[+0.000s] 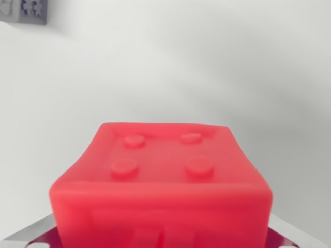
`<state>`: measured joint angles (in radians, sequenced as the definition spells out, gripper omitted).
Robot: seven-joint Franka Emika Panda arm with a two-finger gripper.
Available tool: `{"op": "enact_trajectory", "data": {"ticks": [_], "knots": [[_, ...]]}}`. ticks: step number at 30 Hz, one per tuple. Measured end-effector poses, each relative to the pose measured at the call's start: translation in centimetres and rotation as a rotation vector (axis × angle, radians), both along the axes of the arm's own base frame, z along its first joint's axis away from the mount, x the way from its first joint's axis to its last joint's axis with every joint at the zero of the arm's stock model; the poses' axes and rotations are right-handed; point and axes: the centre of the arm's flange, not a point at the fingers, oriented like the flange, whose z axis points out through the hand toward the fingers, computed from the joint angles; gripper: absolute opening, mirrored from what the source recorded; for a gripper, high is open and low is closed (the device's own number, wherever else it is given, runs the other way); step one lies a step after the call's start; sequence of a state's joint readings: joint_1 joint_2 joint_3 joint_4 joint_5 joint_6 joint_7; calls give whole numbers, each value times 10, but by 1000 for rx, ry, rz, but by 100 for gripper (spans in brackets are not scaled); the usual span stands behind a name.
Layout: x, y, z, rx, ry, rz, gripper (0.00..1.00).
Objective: Destack cube
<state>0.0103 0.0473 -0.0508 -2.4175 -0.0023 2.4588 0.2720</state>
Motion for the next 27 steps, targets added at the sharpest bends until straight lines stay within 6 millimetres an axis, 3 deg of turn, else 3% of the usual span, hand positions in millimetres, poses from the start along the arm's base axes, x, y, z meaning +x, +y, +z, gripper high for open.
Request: {"op": "enact_trajectory", "data": {"ticks": [27], "knots": [[-8,-53,-5,1,-2,38,0]]}}
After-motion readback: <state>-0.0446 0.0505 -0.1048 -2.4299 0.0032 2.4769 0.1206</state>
